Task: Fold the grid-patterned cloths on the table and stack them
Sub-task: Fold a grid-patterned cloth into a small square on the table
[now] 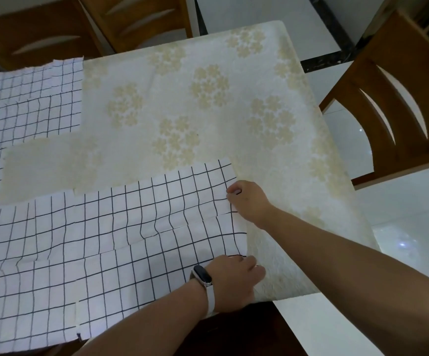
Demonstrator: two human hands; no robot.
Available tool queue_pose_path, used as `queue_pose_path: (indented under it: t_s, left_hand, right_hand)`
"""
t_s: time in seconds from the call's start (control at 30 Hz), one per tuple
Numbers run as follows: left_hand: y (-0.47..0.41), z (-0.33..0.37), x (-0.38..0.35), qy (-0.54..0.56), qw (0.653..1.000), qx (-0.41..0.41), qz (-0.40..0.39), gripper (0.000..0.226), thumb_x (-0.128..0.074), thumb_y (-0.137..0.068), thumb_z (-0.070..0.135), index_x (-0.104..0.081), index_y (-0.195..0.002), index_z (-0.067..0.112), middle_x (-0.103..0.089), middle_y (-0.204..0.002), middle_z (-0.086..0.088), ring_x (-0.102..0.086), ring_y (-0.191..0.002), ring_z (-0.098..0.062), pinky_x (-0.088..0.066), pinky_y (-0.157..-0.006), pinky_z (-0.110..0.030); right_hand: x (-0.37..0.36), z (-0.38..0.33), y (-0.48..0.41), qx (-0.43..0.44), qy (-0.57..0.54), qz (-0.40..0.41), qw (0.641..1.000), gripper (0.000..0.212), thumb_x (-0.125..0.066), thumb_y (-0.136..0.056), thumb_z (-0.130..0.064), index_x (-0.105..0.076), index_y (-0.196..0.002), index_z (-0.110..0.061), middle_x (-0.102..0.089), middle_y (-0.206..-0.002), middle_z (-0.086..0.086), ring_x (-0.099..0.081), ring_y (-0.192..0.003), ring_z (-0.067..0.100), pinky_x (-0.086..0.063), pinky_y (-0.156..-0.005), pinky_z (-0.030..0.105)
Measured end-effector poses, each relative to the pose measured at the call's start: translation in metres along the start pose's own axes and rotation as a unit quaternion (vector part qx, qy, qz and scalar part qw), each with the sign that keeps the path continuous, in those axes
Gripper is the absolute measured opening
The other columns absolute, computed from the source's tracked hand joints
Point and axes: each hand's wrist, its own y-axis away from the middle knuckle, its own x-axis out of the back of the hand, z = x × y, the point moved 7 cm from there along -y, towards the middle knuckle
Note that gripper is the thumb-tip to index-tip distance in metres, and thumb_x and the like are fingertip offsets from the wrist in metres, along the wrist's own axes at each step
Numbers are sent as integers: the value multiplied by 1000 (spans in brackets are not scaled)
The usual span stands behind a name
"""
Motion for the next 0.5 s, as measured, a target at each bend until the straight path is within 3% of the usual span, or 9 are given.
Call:
queue_pose_path:
  t_s: [0.17,0.27,0.33,0.4,0.5]
  left_hand:
    - [0,-8,5,-3,997,70,9,50,-38,-97,23,-24,-145,15,-49,-123,-9,-54,-100,-29,-45,-70,-40]
    - [-6,-4,11,-50,997,52,-8,34,-49,-90,10,-47,-123,6,-48,-118,-14,-52,-93,-32,-41,-62,-40]
    - [-6,1,17,-76,997,21,-4,19,-57,-82,7,-57,-101,6,-52,-112,-15,-53,-83,-29,-38,-55,-34]
    - [-3,5,22,-103,995,1,-4,13,-67,-72,10,-61,-84,12,-55,-102,-11,-52,-72,-22,-36,-49,-27]
    - [4,8,28,-95,995,-1,30,19,-74,-63,17,-59,-75,18,-54,-80,-1,-48,-57,-16,-35,-42,-22]
  right_hand:
    - [6,4,-4,16,15,31,999,37,-52,-91,-8,-51,-127,-16,-57,-91,1,-54,-70,11,-43,-59,21]
    - [11,11,-8,-34,-47,46,997,48,-58,-90,-10,-42,-135,-17,-56,-85,0,-55,-73,14,-46,-64,25]
    - [14,14,-12,-62,-62,43,995,36,-62,-89,-15,-52,-124,-14,-57,-90,-1,-57,-79,16,-50,-68,29]
    - [17,11,-14,-49,-40,45,997,14,-61,-89,-18,-62,-101,-11,-59,-83,1,-56,-73,18,-48,-64,31]
    - [23,0,-13,10,-8,61,998,9,-57,-88,-18,-58,-80,-14,-53,-67,-3,-50,-63,17,-43,-58,30]
